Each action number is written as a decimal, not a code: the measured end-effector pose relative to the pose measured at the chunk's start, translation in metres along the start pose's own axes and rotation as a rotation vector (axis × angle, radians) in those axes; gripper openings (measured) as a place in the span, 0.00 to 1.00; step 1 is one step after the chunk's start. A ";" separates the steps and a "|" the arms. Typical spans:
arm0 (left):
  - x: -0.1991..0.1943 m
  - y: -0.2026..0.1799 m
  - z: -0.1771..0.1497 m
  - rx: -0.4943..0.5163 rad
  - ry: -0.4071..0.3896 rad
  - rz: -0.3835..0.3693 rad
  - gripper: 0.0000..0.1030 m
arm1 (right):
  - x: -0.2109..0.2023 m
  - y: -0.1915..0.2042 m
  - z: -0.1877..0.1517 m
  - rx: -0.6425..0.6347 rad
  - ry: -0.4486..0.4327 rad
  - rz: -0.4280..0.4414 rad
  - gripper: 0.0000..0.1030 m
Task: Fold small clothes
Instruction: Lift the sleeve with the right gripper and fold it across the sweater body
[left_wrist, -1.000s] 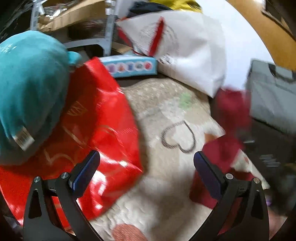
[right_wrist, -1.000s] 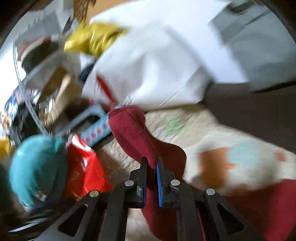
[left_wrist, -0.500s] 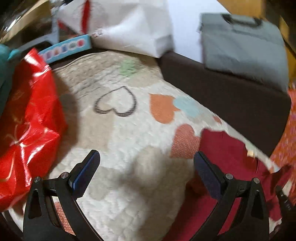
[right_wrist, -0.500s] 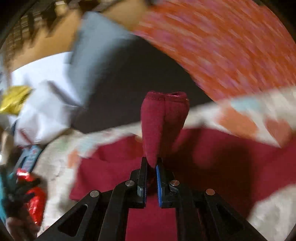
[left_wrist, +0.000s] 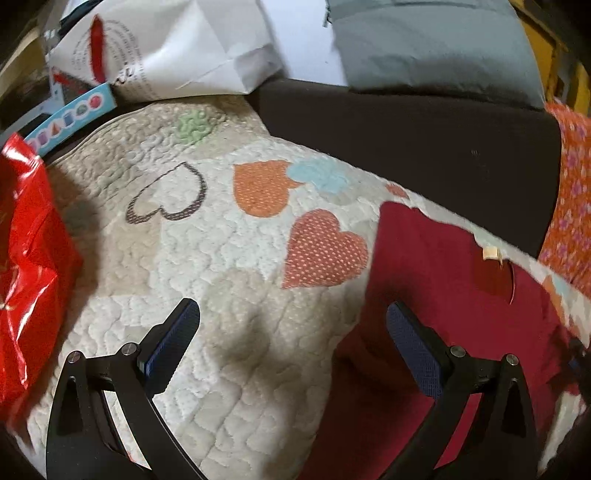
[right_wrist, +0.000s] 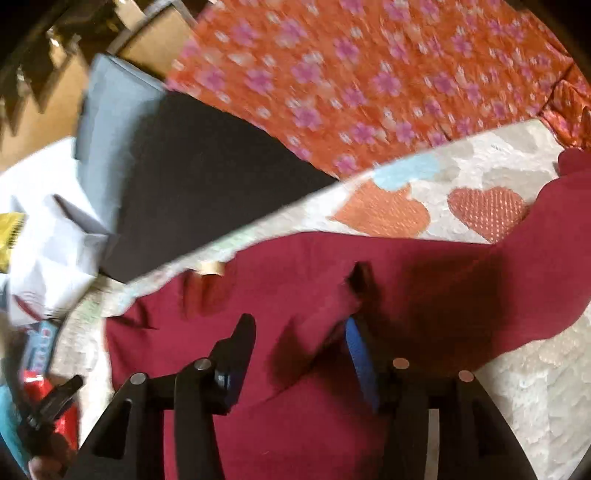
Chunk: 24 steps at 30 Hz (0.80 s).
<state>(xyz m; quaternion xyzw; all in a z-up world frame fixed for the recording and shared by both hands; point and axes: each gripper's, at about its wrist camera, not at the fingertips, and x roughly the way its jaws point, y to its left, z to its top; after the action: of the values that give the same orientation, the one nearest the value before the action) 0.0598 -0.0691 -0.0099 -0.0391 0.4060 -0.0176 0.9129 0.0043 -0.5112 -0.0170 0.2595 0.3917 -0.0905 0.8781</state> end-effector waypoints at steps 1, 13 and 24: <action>0.002 -0.003 -0.001 0.009 -0.004 0.006 0.99 | 0.006 -0.002 0.002 0.009 0.023 0.015 0.43; 0.051 -0.034 -0.016 0.150 0.092 0.119 0.99 | -0.044 -0.002 0.013 -0.092 -0.107 -0.148 0.12; 0.065 -0.021 -0.009 0.107 0.123 0.116 0.99 | 0.046 0.062 0.000 -0.266 0.132 -0.034 0.14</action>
<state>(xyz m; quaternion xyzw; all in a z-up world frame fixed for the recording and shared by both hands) 0.0966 -0.0942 -0.0627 0.0346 0.4612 0.0113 0.8865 0.0577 -0.4564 -0.0267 0.1398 0.4616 -0.0352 0.8753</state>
